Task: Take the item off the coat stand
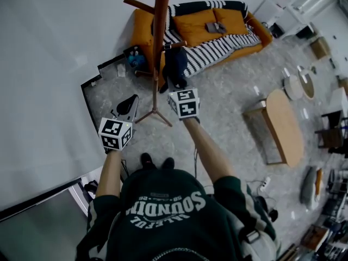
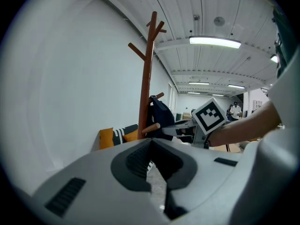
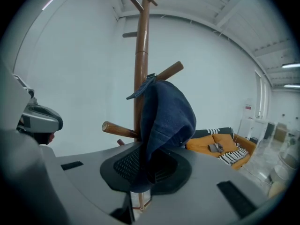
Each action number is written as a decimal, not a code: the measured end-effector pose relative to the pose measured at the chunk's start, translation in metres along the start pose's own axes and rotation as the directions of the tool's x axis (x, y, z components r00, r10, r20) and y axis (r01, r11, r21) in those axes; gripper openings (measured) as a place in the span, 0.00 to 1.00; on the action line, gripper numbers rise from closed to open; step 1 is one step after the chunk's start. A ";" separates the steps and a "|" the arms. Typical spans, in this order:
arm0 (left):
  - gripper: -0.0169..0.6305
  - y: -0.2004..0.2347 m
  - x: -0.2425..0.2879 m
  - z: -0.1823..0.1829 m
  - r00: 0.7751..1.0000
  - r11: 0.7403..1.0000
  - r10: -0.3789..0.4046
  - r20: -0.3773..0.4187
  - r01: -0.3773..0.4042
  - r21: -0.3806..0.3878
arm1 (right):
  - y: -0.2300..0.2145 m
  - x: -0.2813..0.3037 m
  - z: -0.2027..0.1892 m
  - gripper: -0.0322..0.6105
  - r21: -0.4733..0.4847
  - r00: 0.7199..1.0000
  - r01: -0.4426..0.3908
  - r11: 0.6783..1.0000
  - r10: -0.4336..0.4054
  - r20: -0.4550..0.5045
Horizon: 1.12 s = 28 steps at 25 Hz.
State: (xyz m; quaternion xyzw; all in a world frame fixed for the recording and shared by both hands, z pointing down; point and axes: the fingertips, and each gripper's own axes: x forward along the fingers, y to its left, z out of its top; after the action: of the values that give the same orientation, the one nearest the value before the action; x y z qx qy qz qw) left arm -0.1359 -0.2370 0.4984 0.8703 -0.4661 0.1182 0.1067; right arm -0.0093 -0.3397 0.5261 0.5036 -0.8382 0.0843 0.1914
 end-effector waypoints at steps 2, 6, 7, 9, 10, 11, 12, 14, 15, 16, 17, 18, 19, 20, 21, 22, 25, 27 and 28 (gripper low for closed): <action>0.03 -0.003 0.000 0.001 1.000 1.000 -0.003 0.001 0.003 0.002 | -0.003 -0.005 0.004 0.10 -0.005 1.000 0.007 1.000 -0.007 0.012; 0.03 -0.010 -0.001 0.001 1.000 1.000 -0.017 0.002 0.017 0.009 | -0.008 -0.013 0.006 0.10 -0.040 0.999 0.030 0.999 -0.029 0.027; 0.03 -0.011 -0.001 0.002 1.000 1.000 -0.020 0.003 0.020 0.011 | -0.009 -0.014 0.008 0.10 -0.047 0.999 0.033 0.998 -0.032 0.031; 0.03 -0.014 0.000 0.003 1.000 1.000 -0.025 0.003 0.025 0.015 | -0.010 -0.018 0.013 0.10 -0.056 0.998 0.037 0.998 -0.035 0.049; 0.03 -0.015 0.000 0.003 1.000 0.999 -0.027 0.003 0.027 0.017 | -0.011 -0.021 0.015 0.10 -0.053 0.998 0.037 0.998 -0.035 0.055; 0.03 -0.016 0.000 0.004 1.000 0.999 -0.029 0.002 0.029 0.019 | -0.011 -0.024 0.017 0.10 -0.046 0.998 0.038 0.998 -0.036 0.057; 0.03 -0.016 -0.001 0.005 1.000 0.999 -0.030 0.002 0.030 0.022 | -0.012 -0.026 0.018 0.10 -0.043 0.998 0.041 0.998 -0.038 0.059; 0.03 -0.017 -0.002 0.007 0.999 0.999 -0.033 0.003 0.033 0.027 | -0.015 -0.032 0.019 0.10 -0.048 0.997 0.051 0.998 -0.048 0.062; 0.03 -0.018 -0.002 0.007 0.999 0.999 -0.035 0.004 0.035 0.029 | -0.017 -0.034 0.020 0.10 -0.053 0.996 0.059 0.997 -0.055 0.064; 0.03 -0.019 -0.001 0.008 0.999 0.999 -0.037 0.005 0.037 0.030 | -0.019 -0.036 0.021 0.10 -0.056 0.996 0.065 0.996 -0.061 0.069; 0.03 -0.019 0.000 0.009 0.999 0.999 -0.039 0.007 0.039 0.031 | -0.021 -0.038 0.022 0.10 -0.054 0.995 0.069 0.996 -0.065 0.075; 0.03 -0.020 0.002 0.010 0.999 0.999 -0.042 0.008 0.042 0.031 | -0.023 -0.040 0.024 0.10 -0.048 0.994 0.073 0.996 -0.069 0.081; 0.03 -0.022 0.004 0.011 0.999 0.998 -0.047 0.009 0.047 0.031 | -0.025 -0.042 0.026 0.10 -0.037 0.994 0.077 0.996 -0.073 0.086; 0.03 -0.024 0.006 0.011 0.999 0.998 -0.054 0.009 0.053 0.032 | -0.028 -0.045 0.028 0.10 -0.026 0.993 0.080 0.996 -0.078 0.089; 0.03 -0.026 0.008 0.011 0.998 0.998 -0.061 0.007 0.060 0.033 | -0.031 -0.047 0.029 0.10 -0.018 0.992 0.086 0.996 -0.084 0.092; 0.03 -0.029 0.010 0.011 0.998 0.997 -0.068 0.004 0.067 0.035 | -0.034 -0.050 0.029 0.10 -0.014 0.991 0.093 0.996 -0.091 0.094; 0.03 -0.035 0.013 0.009 0.996 0.996 -0.084 -0.004 0.084 0.039 | -0.047 -0.058 0.025 0.10 -0.017 0.988 0.123 0.992 -0.121 0.093; 0.03 -0.038 0.015 0.009 0.996 0.995 -0.092 -0.005 0.092 0.040 | -0.051 -0.067 0.023 0.10 -0.003 0.987 0.130 0.992 -0.129 0.095; 0.03 -0.039 0.016 0.010 0.995 0.995 -0.095 -0.004 0.095 0.042 | -0.054 -0.071 0.022 0.10 -0.001 0.986 0.134 0.991 -0.133 0.097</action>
State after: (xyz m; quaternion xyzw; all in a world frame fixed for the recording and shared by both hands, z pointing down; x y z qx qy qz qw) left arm -0.0939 -0.2317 0.4909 0.8935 -0.4214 0.1235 0.0945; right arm 0.0625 -0.3152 0.4749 0.5613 -0.8112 0.0440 0.1578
